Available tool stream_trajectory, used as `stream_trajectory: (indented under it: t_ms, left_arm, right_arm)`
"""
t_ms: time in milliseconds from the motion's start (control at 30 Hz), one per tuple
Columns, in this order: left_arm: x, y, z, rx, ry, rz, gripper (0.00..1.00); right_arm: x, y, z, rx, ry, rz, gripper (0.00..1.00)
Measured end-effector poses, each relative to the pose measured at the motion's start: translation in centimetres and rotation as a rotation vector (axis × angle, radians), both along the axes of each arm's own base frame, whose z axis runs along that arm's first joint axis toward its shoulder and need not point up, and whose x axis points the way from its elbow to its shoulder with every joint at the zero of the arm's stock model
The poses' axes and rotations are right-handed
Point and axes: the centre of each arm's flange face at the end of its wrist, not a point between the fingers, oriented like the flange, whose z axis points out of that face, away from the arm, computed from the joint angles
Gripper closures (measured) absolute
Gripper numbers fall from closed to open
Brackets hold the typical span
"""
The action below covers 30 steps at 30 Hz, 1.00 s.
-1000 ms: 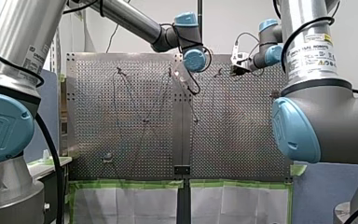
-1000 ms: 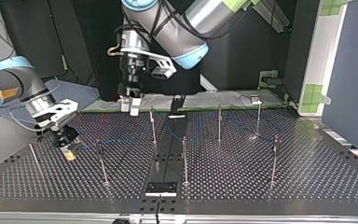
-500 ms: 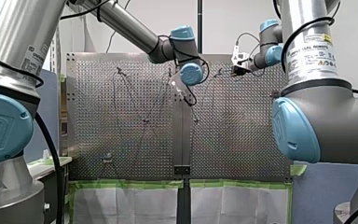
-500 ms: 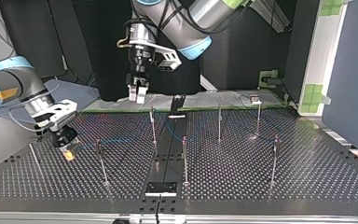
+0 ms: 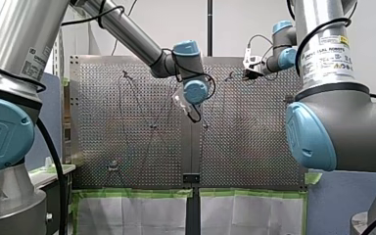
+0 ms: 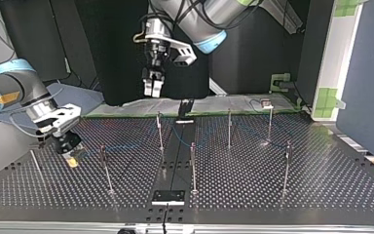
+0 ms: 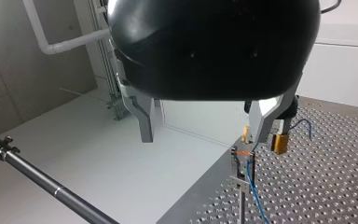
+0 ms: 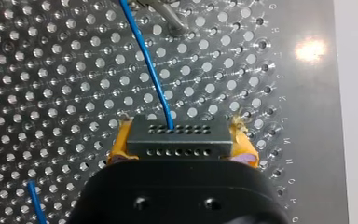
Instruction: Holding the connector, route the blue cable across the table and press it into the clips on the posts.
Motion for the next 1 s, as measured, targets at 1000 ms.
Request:
stream_trajectory:
  t_ms: [1000]
  left_arm:
    - [-4.4, 5.0, -8.5, 0.001, 0.001, 0.002, 0.0]
  right_arm:
    - [0.0, -0.1, -0.2, 0.002, 0.003, -0.002, 1.0]
